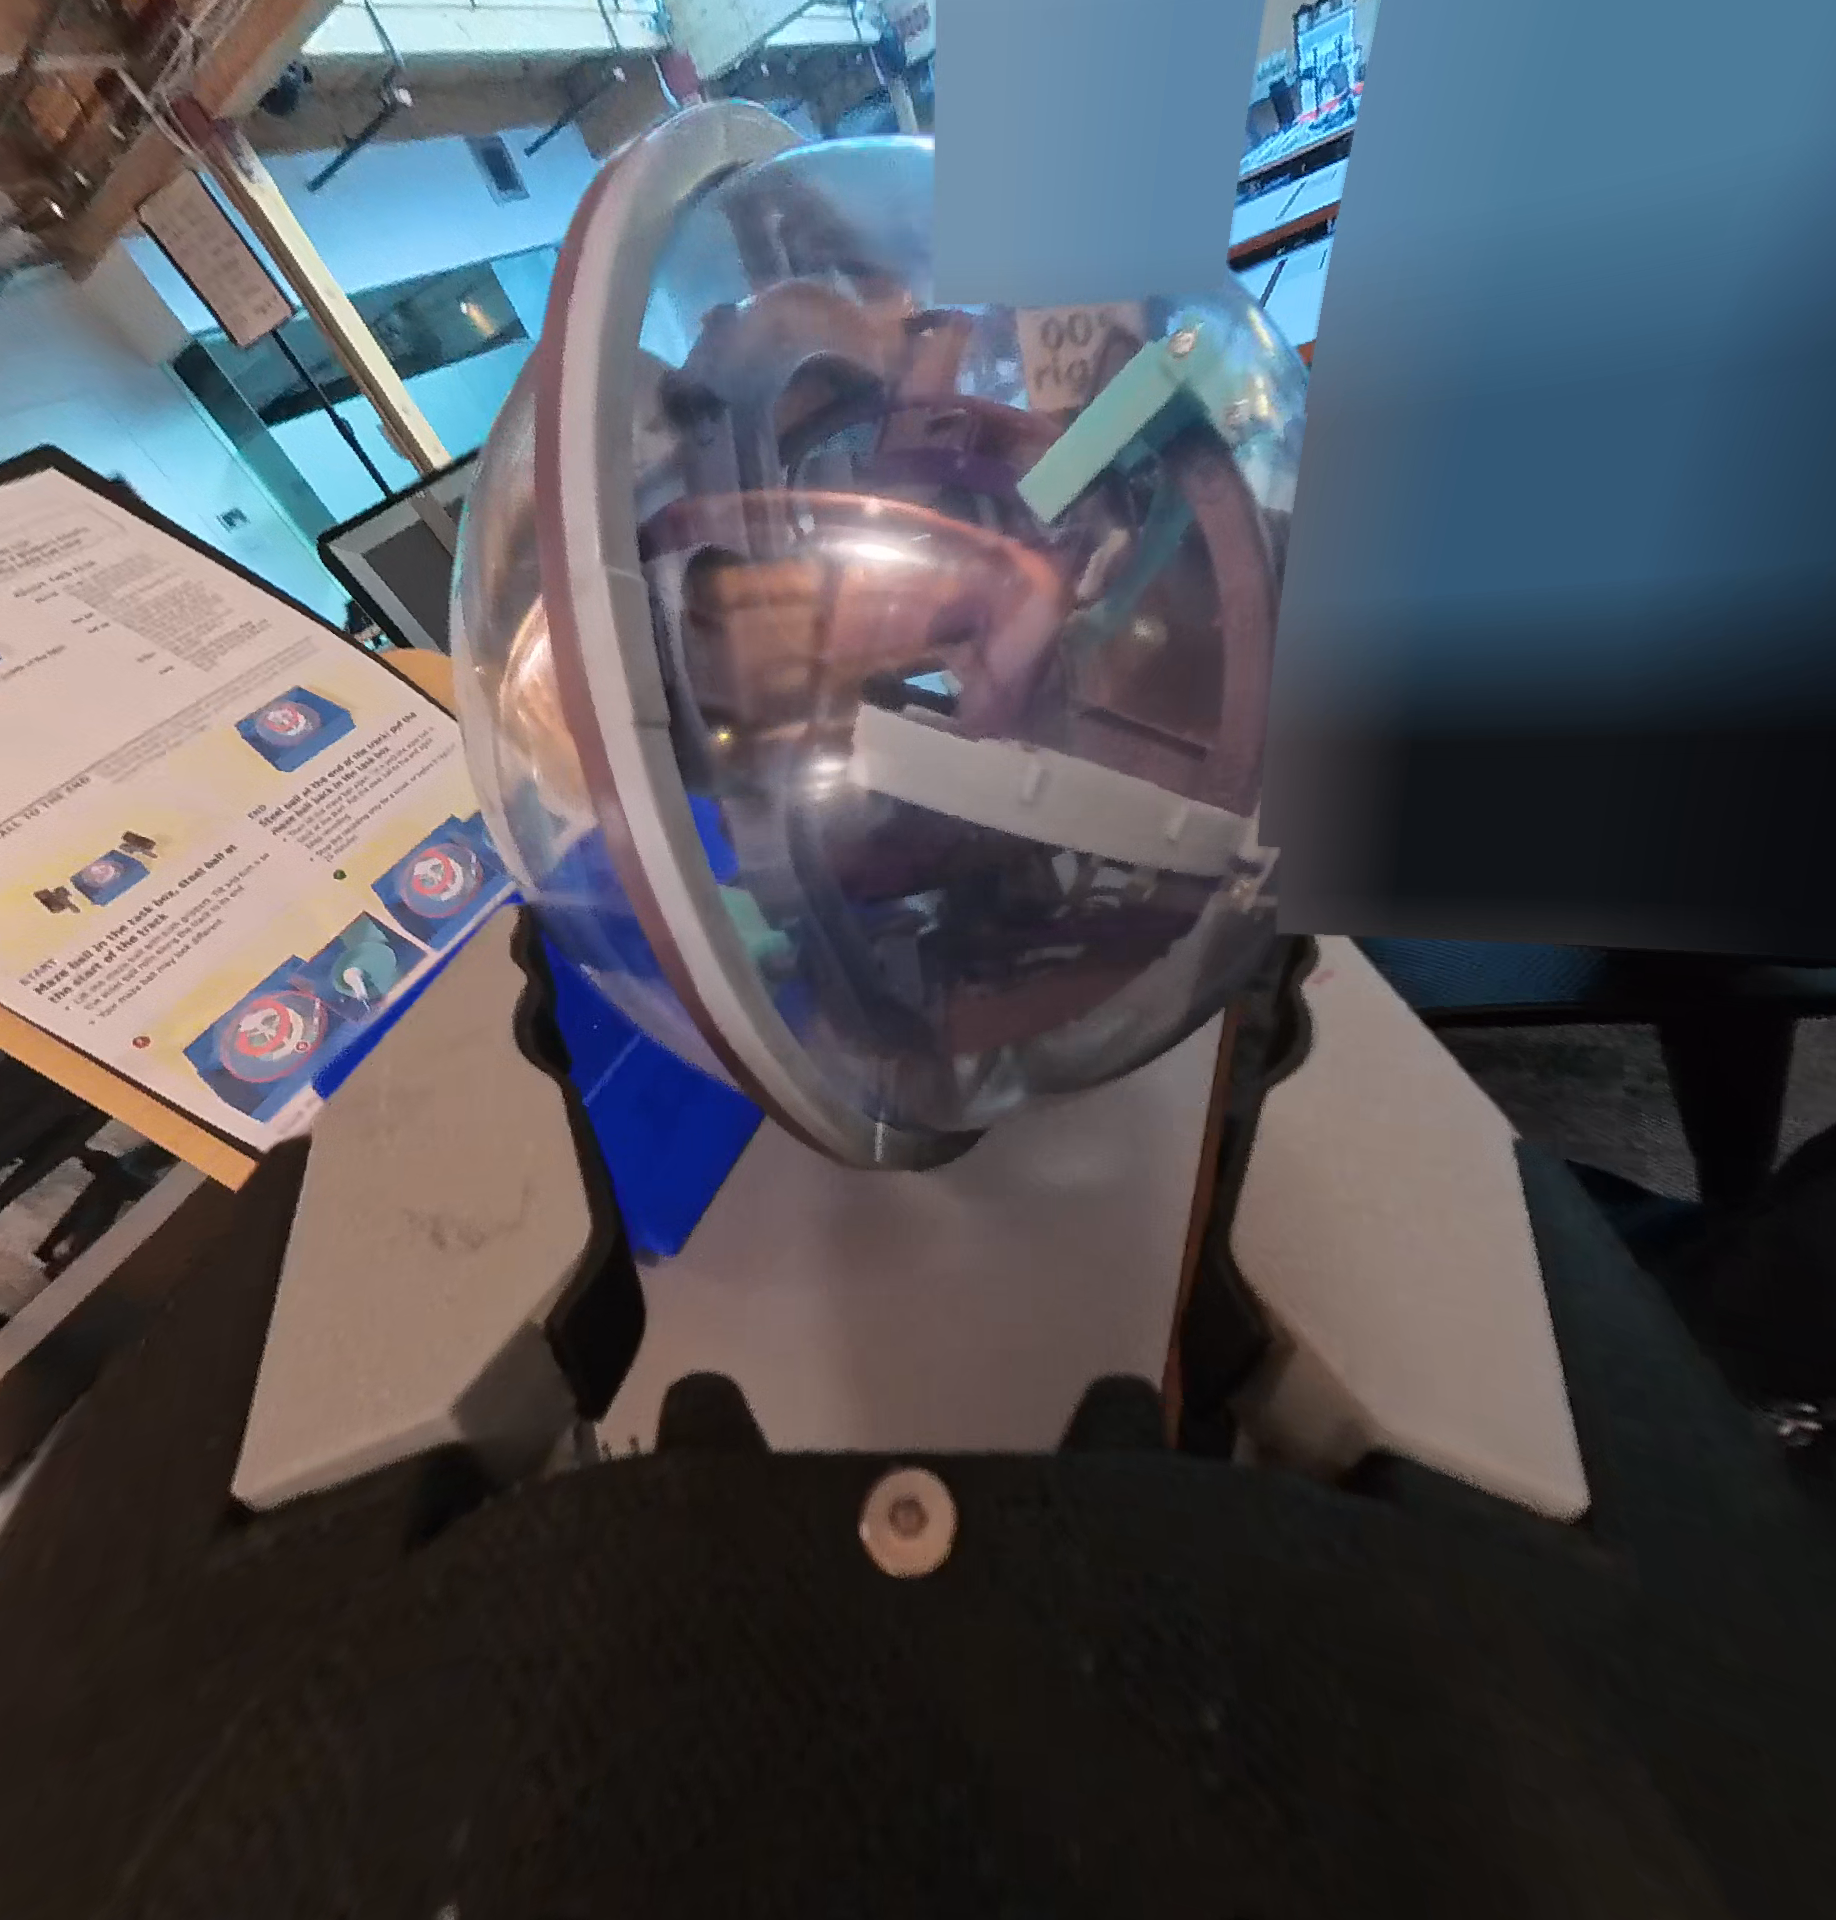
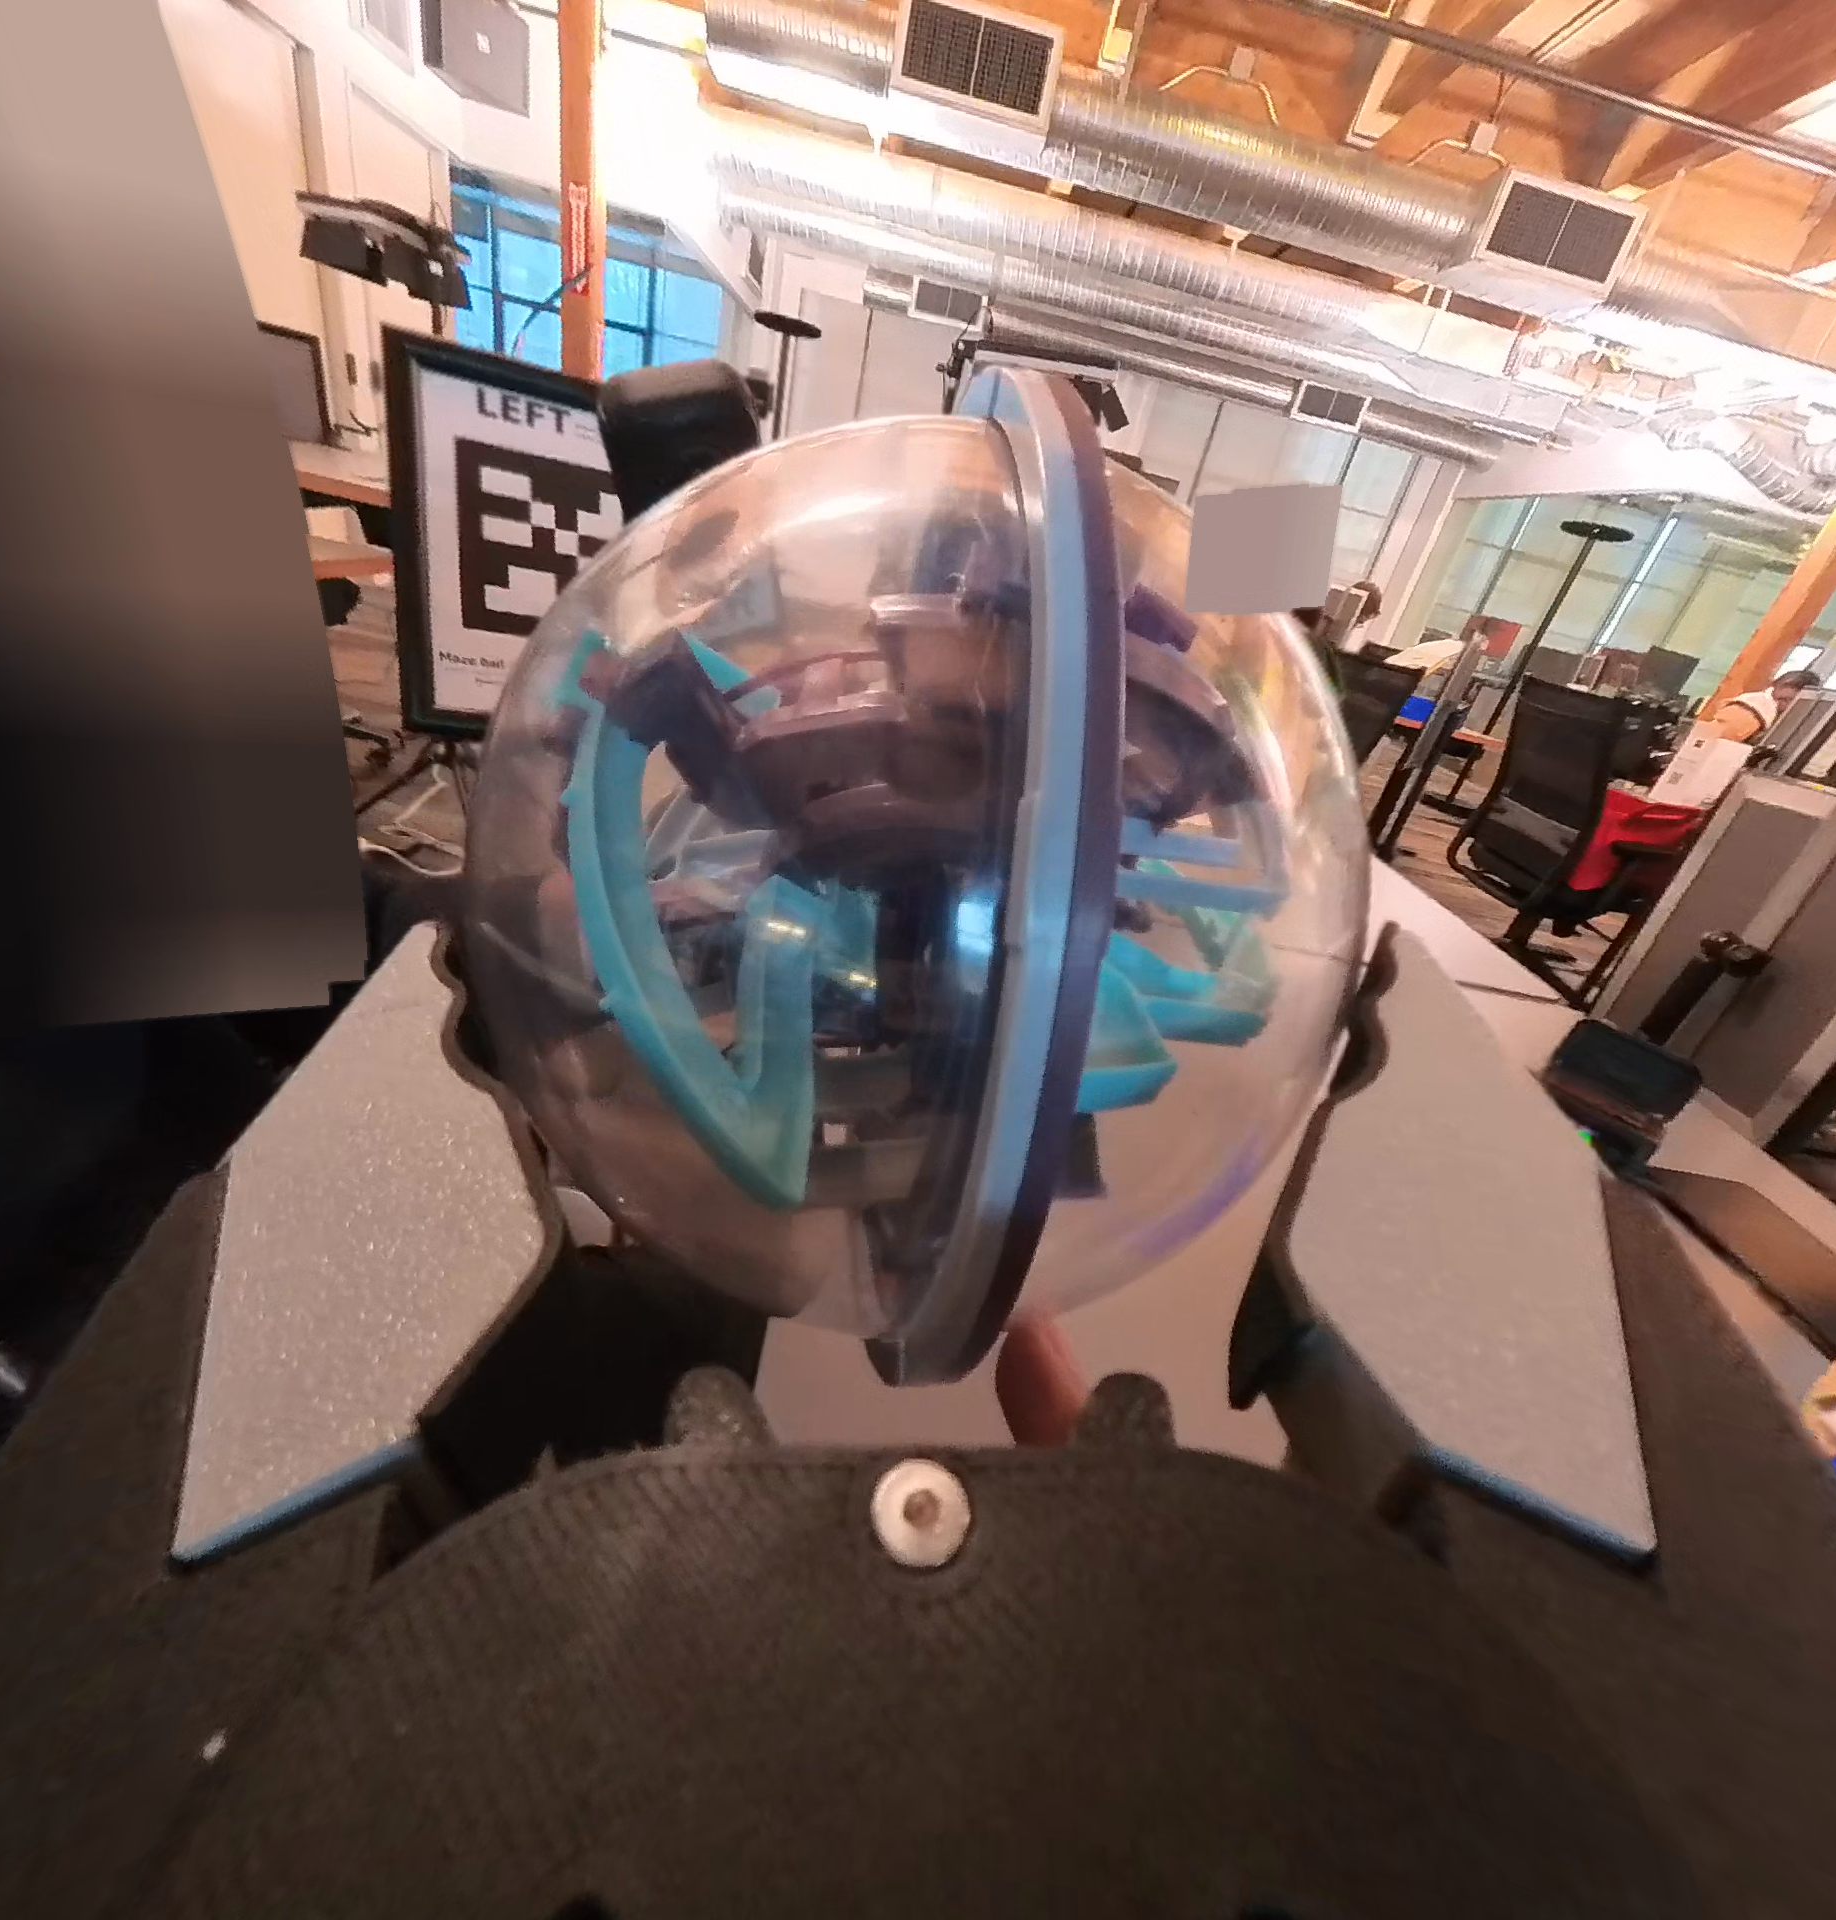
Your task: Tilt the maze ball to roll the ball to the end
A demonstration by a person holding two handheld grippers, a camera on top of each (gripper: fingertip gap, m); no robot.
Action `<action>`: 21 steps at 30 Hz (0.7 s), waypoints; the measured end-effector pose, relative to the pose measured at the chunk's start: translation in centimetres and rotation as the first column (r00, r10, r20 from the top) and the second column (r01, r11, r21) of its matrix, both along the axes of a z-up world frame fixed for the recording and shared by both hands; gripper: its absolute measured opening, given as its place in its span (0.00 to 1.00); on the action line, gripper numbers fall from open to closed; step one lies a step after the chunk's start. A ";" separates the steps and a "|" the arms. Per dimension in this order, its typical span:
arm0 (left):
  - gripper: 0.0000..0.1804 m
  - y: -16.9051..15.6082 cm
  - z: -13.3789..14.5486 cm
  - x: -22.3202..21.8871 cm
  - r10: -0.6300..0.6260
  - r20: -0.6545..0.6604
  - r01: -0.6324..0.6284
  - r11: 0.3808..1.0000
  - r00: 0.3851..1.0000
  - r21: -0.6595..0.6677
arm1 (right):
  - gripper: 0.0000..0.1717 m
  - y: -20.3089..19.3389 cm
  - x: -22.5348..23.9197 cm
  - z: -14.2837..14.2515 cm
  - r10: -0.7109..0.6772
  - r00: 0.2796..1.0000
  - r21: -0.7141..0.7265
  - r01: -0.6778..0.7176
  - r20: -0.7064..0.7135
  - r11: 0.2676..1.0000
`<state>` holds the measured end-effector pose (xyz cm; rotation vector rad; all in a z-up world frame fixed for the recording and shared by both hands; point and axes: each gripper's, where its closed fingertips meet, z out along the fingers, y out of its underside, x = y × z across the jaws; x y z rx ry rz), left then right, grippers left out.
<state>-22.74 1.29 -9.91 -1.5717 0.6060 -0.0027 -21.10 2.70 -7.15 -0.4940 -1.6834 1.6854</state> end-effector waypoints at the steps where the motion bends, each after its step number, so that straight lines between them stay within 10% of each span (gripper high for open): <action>1: 0.75 0.0 0.2 0.1 -0.007 -0.011 0.007 1.000 1.000 0.014 | 0.91 0.0 0.1 0.2 -0.007 1.000 0.016 0.008 -0.011 1.000; 14: 0.75 -0.6 3.7 2.1 -0.008 -0.300 0.067 0.980 0.954 0.188 | 0.92 -1.6 3.2 3.9 -0.029 0.949 0.208 0.098 -0.314 0.973; 21: 0.75 -1.2 3.4 1.9 -0.027 -0.237 0.074 0.979 0.971 0.192 | 0.91 -2.0 2.8 3.6 -0.025 0.961 0.174 0.075 -0.275 0.982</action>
